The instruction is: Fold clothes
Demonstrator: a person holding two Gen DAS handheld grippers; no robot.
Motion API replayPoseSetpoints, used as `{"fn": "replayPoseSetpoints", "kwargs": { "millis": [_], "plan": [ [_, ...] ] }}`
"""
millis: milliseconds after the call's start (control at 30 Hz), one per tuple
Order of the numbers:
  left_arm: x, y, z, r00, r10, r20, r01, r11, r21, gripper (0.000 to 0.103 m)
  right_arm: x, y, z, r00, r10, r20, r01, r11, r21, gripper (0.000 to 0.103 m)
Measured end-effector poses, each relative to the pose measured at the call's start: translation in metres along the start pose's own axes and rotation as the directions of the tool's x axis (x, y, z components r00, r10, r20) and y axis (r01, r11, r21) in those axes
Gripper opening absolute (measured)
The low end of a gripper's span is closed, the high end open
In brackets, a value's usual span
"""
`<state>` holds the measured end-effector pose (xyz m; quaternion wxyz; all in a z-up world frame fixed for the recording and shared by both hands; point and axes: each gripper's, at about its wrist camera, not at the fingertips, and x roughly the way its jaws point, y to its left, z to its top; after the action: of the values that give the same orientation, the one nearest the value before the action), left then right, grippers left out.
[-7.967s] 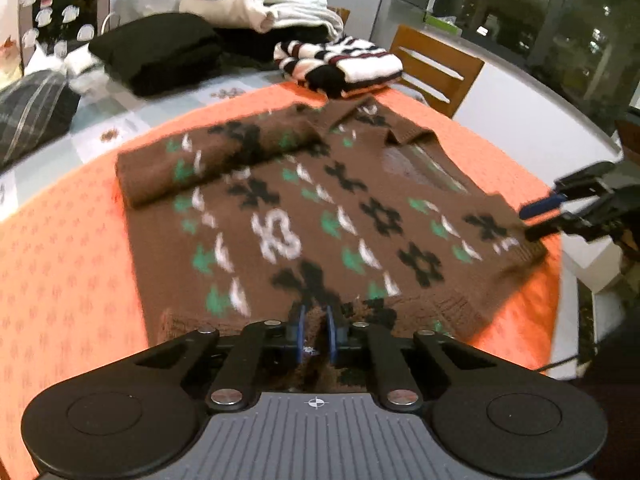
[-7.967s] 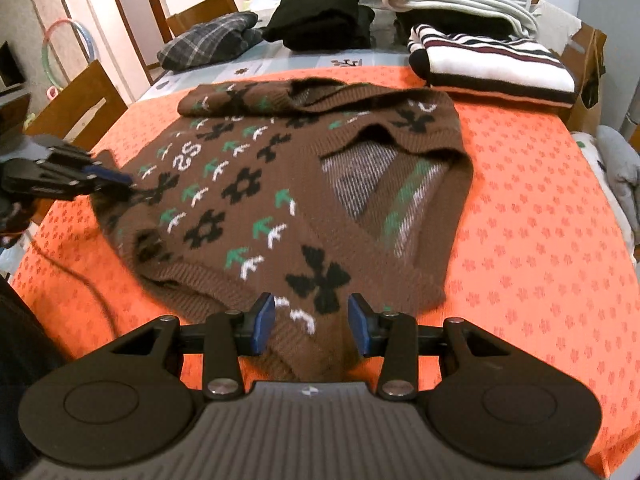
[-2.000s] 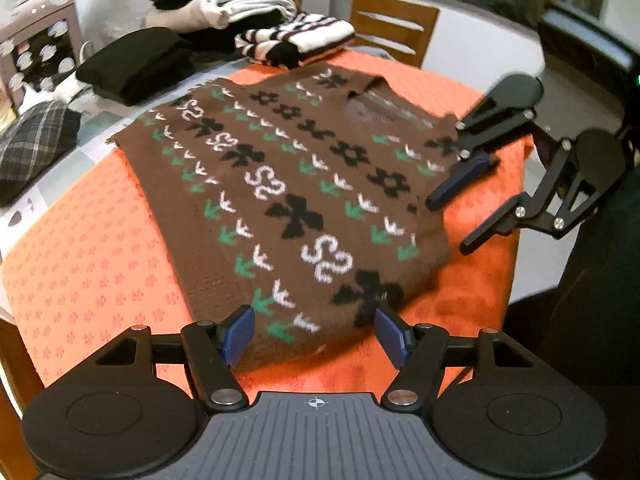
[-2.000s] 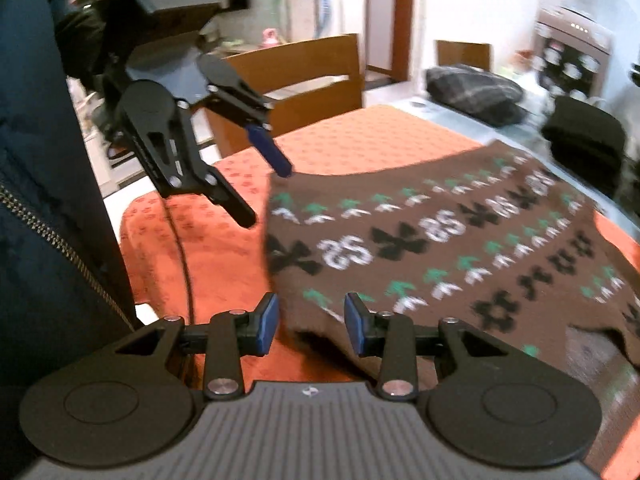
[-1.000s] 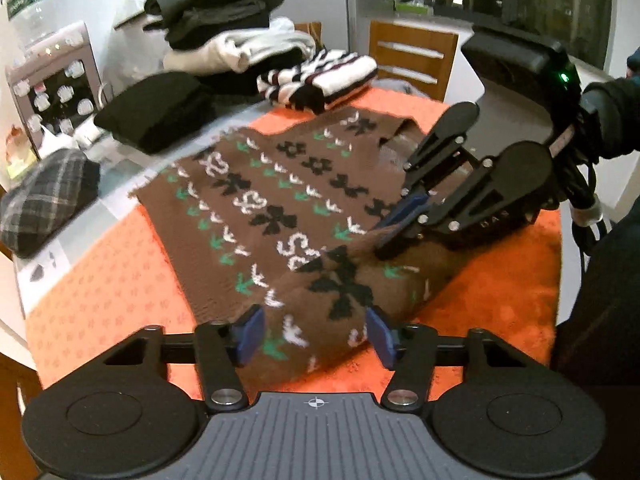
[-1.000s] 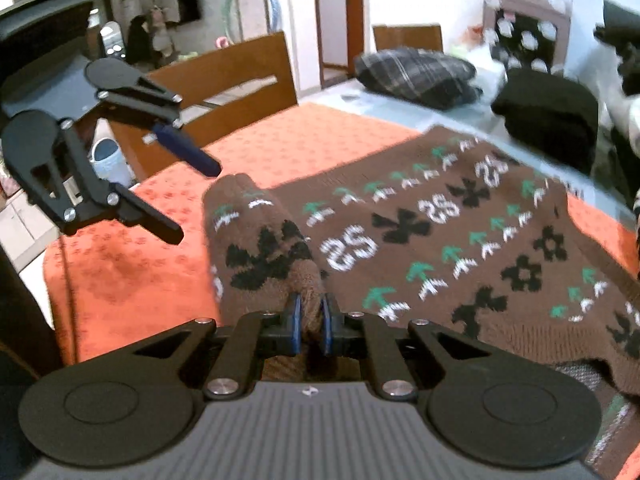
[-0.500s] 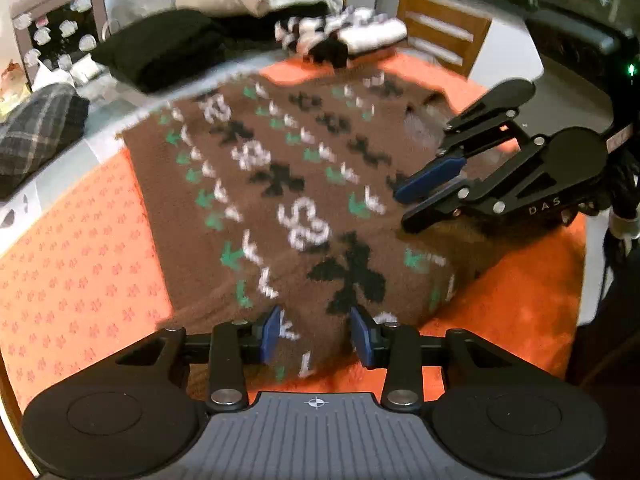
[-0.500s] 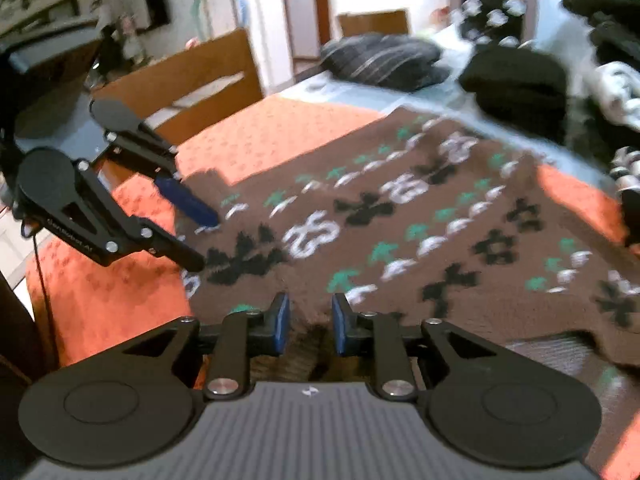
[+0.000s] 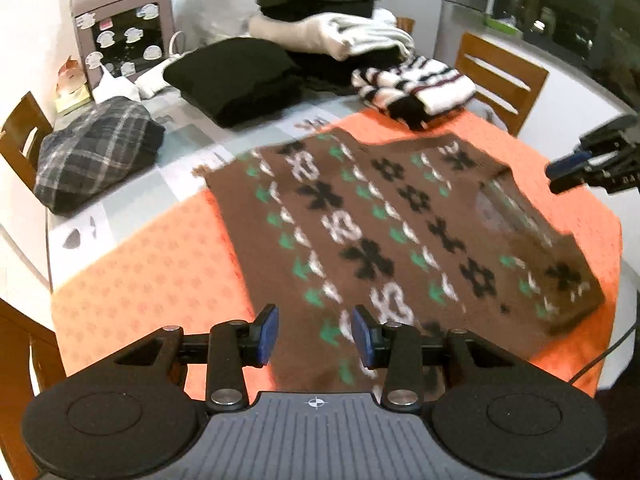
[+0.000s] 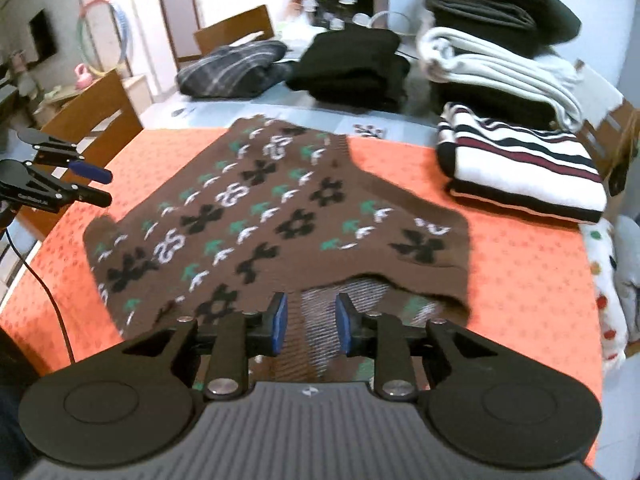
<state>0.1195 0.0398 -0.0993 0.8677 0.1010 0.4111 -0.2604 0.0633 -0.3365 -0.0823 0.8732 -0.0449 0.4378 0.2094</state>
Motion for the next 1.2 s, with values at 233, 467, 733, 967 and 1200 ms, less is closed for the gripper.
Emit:
{"fn": "replayPoseSetpoints", "kwargs": {
  "millis": [233, 467, 733, 967, 1200],
  "plan": [
    [0.01, 0.015, 0.053, 0.999, -0.026, 0.042, 0.024, 0.999, 0.049, 0.056, 0.008, -0.022, 0.045, 1.0, 0.015, 0.003, -0.015, 0.999, -0.033, 0.032],
    [0.056, 0.023, 0.095, 0.999, -0.015, 0.032, 0.009, 0.987, 0.161, 0.064, 0.054, -0.044, 0.09, 0.998, 0.058, -0.019, -0.059, 0.996, -0.065, 0.034],
    [0.123, 0.029, 0.126, 0.996, -0.086, -0.026, 0.09, 0.964, 0.249, 0.041, 0.116, -0.052, 0.126, 0.984, 0.178, -0.002, -0.177, 0.981, -0.076, 0.024],
    [0.164, 0.03, 0.128, 0.981, -0.158, -0.115, 0.182, 0.952, 0.247, 0.021, 0.178, -0.035, 0.151, 0.948, 0.316, -0.036, -0.318, 0.944, -0.083, 0.008],
    [0.193, 0.048, 0.12, 0.976, -0.152, -0.159, 0.181, 0.964, 0.192, 0.026, 0.23, -0.03, 0.159, 0.929, 0.351, -0.116, -0.361, 0.929, -0.083, 0.005]
  ]
}}
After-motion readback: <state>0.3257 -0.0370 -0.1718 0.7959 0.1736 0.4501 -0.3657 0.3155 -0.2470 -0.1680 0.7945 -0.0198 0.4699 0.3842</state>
